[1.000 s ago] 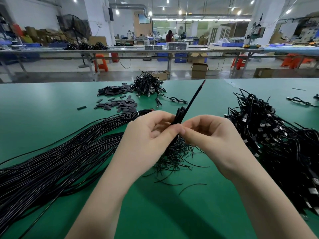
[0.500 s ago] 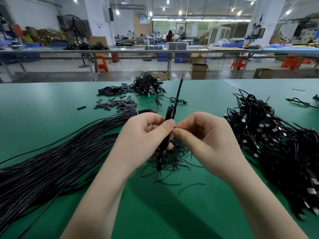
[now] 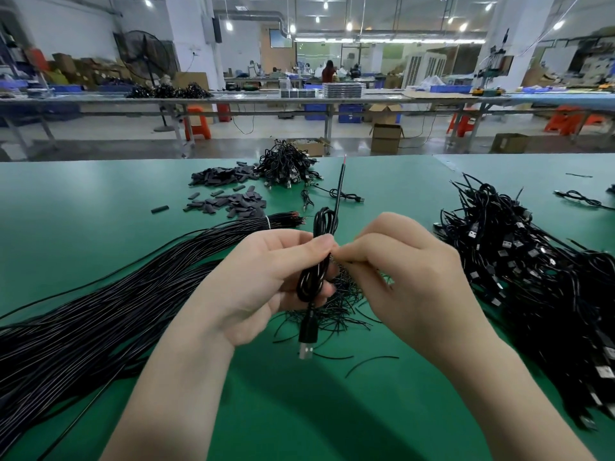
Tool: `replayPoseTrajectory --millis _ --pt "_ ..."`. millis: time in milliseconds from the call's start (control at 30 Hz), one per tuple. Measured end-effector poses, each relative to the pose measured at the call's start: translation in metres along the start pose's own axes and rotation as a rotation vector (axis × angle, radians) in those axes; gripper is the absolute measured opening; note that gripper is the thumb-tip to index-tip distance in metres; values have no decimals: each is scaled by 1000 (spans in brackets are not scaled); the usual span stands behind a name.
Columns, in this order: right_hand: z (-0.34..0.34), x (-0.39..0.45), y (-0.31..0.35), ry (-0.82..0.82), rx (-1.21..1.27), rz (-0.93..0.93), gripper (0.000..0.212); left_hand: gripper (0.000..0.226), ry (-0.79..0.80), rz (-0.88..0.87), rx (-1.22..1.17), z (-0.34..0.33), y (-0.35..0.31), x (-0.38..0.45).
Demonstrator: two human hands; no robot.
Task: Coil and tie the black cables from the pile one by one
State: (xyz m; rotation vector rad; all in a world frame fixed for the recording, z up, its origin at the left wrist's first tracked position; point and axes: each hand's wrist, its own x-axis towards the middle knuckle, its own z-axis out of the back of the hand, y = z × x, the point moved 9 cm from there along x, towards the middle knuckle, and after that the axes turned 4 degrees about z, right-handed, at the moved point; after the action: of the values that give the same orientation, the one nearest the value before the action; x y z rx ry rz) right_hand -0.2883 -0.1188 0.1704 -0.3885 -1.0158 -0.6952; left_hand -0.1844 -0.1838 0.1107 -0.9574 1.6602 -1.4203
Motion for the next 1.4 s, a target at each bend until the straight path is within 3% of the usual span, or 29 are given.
replayPoseTrajectory --millis 233,300,433,667,800,900,1067,1233,1400 --pt "12 3 -12 6 213 -106 14 7 139 46 -181 -13 3 -2" --pt "14 3 -13 22 293 -130 19 16 187 52 -222 -17 3 -4" --pt "12 1 -19 17 567 -225 15 38 284 12 -292 -24 -2 -9" --pt "-7 -7 -33 -20 1040 -443 24 26 355 -109 -206 -30 -11 -14" --pt "-22 -21 -49 -16 1103 -710 35 16 178 -219 -54 -16 -21 -13" --pt "-35 -32 -52 99 1015 -881 50 17 -1 -293 68 0 -25 -10" --pt "-40 -37 -51 153 981 -964 34 23 -54 -417 329 -2 -32 -10" --pt "-35 -38 -54 149 1007 -980 32 22 -80 -476 355 -6 -35 -11" --pt "-21 -24 -50 20 922 -808 7 22 -184 -512 297 -2 -37 -12"
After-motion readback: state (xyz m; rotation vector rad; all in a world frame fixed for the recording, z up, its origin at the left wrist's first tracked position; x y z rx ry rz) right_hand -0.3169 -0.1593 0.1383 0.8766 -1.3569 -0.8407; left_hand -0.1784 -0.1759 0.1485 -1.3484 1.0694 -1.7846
